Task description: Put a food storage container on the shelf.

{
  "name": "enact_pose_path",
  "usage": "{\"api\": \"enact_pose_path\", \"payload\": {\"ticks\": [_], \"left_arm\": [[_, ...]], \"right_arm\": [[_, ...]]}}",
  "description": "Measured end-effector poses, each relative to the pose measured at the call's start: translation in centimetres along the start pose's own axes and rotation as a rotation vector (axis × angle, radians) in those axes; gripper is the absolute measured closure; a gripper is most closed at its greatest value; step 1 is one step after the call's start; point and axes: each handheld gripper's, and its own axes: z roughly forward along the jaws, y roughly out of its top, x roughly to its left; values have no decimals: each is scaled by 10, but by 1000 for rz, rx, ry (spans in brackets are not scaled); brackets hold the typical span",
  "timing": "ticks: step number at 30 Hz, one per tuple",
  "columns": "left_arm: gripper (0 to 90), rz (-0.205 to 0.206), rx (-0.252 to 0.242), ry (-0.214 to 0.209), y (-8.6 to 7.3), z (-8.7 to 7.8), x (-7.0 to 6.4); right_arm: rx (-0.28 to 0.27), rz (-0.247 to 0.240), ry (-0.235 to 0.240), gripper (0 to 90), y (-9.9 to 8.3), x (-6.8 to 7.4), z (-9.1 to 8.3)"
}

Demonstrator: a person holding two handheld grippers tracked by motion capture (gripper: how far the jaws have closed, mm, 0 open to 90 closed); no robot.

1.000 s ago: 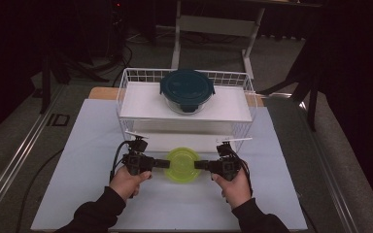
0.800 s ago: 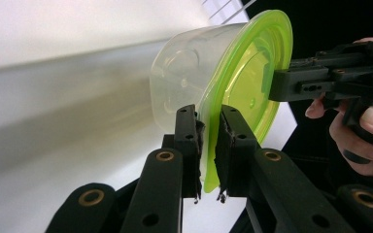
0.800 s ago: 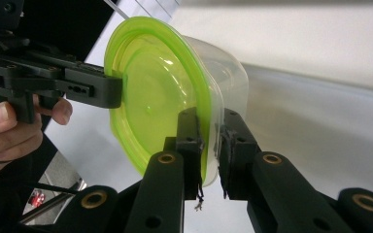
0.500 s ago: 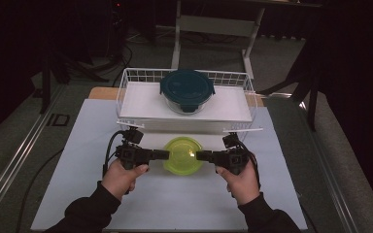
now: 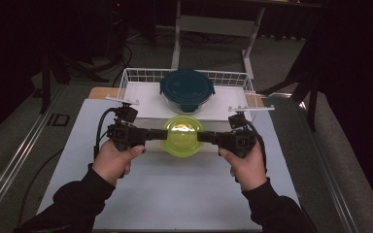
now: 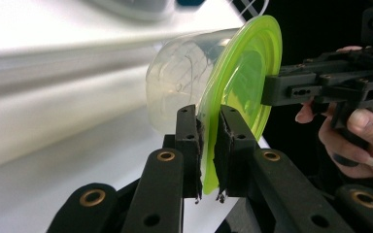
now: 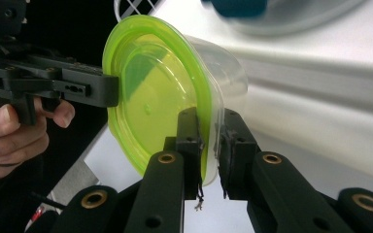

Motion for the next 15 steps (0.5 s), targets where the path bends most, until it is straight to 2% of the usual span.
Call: {"api": "enact_pose_path", "payload": {"ticks": [6, 8, 9, 10, 11, 15], "left_arm": [[807, 33, -29, 13, 27, -13, -13], [807, 26, -35, 12, 32, -15, -14], [807, 32, -39, 9, 41, -17, -15], [807, 29, -44, 5, 43, -17, -15], [807, 32, -46, 7, 47, -18, -15], [809, 33, -53, 4, 63, -19, -15]], "right_arm": [[-44, -25, 0, 804, 25, 11, -13], [-47, -27, -2, 804, 30, 11, -15], [-50, -23, -2, 804, 35, 12, -16], [-52, -24, -2, 804, 45, 13, -17], [-55, -23, -2, 803, 47, 13, -18], [-64, -36, -21, 803, 64, 15, -21]]}}
